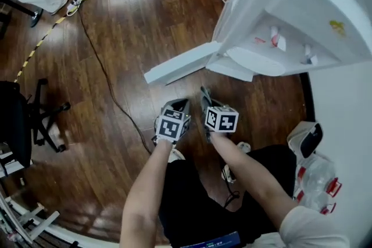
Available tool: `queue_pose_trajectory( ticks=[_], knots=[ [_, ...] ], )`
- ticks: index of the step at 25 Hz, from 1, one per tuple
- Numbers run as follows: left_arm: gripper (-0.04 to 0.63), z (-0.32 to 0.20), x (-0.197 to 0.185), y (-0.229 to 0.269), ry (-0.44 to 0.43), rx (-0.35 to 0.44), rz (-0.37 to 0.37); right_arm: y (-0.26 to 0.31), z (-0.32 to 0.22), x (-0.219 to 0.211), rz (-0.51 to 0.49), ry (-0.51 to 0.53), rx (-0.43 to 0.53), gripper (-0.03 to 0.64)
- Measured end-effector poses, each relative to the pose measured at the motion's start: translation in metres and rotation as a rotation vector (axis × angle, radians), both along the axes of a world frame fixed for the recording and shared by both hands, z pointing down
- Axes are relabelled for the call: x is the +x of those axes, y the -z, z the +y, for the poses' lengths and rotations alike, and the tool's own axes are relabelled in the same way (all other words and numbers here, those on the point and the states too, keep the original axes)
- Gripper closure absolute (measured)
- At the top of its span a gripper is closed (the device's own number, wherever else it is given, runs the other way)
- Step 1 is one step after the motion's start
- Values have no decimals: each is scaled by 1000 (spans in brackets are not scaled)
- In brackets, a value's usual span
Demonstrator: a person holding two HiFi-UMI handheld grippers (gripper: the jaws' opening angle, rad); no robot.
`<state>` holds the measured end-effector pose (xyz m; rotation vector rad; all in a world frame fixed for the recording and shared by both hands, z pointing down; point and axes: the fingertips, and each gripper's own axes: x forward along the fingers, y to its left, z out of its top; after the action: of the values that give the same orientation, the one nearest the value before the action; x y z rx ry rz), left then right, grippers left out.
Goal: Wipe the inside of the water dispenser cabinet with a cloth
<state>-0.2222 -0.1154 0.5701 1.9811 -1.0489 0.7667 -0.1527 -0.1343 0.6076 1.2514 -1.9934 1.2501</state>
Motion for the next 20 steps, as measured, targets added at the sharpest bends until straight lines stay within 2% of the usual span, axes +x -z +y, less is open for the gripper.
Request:
queue_pose_trajectory(
  ticks=[3, 5, 8, 12, 16, 20],
  knots=[
    [607, 8, -35, 106, 199, -2, 30, 98, 3, -9, 23, 62, 39, 581],
    [607, 16, -46, 180, 268, 11, 65, 167, 5, -10, 41, 85, 60, 581],
    [607, 26, -47, 284, 297, 59, 115, 257, 14, -7, 41, 101, 65, 581],
    [607, 46, -29, 389, 318, 116, 163, 356, 32, 12, 42, 126, 121, 581],
    [607, 83, -7, 461, 349, 144, 224, 443, 59, 39, 28, 130, 240, 581],
    [607, 124, 51, 508, 341, 178, 267, 519, 90, 104, 26, 128, 385, 581]
  ],
)
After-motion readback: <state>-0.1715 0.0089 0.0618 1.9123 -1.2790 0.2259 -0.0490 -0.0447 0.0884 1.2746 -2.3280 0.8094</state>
